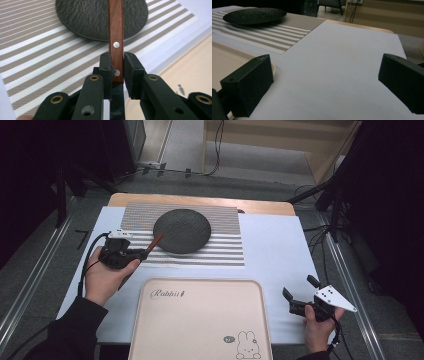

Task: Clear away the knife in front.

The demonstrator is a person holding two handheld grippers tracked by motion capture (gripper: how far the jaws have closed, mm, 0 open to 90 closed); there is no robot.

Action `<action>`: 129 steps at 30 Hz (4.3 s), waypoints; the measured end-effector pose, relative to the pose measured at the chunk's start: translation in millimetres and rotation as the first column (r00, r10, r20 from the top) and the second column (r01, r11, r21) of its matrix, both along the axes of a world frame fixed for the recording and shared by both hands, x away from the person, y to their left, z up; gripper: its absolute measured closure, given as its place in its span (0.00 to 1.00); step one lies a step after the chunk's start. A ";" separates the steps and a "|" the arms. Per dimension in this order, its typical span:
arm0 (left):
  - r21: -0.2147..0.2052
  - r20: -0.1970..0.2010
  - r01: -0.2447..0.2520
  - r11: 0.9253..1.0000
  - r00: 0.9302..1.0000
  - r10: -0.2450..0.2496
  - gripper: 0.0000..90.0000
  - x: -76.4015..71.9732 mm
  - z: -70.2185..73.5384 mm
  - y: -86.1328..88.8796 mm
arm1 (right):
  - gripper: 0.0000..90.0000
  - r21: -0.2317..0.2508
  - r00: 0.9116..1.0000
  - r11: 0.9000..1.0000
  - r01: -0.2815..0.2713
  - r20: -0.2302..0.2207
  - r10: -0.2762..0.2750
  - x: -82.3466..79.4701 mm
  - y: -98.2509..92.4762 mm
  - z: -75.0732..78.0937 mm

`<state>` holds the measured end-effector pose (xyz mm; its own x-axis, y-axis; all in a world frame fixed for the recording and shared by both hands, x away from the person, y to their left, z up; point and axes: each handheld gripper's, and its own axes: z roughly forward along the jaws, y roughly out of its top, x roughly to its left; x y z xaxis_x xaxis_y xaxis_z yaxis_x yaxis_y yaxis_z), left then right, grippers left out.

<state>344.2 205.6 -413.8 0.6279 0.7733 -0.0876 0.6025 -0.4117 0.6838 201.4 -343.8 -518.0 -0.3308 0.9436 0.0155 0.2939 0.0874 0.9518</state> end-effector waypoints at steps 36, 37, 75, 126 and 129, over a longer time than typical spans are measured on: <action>-0.070 -0.002 0.075 0.995 0.997 -0.075 0.86 -84.3 -16.1 -23.5 | 0.00 0.006 1.000 1.000 -0.002 0.000 0.002 -0.1 -0.7 0.0; -0.072 -0.003 0.074 0.995 0.997 -0.075 0.86 -86.6 -17.0 -24.0 | 0.00 0.005 1.000 1.000 -0.002 0.000 0.002 0.0 -0.9 -0.1; -0.105 -0.087 -0.051 0.993 0.995 0.042 0.85 -121.9 -74.4 -30.5 | 0.00 0.014 1.000 1.000 0.003 -0.001 -0.003 -0.3 -2.0 -0.3; -0.011 -0.045 0.046 0.999 0.998 -0.047 1.00 -110.4 -79.0 -9.8 | 0.00 -0.003 1.000 1.000 0.005 -0.001 -0.005 -0.3 -0.5 -0.3; -0.050 -0.018 0.043 0.998 0.999 -0.044 0.98 -110.1 -76.8 -5.2 | 0.00 -0.002 1.000 1.000 0.006 -0.003 -0.006 -0.5 -0.4 -0.3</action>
